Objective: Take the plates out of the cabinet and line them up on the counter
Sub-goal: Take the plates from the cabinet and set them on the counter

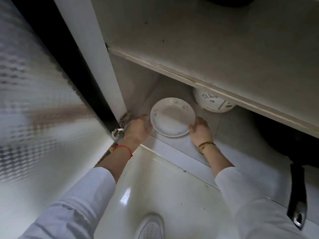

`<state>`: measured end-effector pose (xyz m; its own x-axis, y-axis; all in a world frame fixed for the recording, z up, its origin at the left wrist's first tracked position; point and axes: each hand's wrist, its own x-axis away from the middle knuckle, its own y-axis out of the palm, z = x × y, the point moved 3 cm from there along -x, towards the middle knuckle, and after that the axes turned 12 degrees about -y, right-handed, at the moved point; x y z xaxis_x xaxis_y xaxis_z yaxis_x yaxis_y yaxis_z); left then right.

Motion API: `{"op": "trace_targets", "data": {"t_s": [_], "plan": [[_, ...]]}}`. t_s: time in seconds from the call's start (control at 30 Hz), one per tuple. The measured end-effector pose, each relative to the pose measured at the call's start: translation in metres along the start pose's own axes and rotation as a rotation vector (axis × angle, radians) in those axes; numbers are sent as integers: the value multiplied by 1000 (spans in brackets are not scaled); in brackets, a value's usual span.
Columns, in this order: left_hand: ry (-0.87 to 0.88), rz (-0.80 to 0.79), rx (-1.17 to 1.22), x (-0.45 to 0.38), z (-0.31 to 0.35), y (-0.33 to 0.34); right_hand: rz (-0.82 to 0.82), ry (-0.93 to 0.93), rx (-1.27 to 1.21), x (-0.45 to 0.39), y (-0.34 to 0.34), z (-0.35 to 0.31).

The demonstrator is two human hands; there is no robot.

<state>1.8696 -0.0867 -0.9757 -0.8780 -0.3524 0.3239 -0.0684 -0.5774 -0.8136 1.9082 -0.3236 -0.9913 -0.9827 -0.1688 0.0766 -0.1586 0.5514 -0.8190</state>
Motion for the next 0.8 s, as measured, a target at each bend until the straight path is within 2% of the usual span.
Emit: {"op": "trace_targets", "data": {"t_s": [0.53,0.8], "plan": [[-41,-40,126,-27,4,30,19,63,-183,-13,13,10],[-23,-46,217,9,-20,17,25,13,-234,23,11,-4]]}}
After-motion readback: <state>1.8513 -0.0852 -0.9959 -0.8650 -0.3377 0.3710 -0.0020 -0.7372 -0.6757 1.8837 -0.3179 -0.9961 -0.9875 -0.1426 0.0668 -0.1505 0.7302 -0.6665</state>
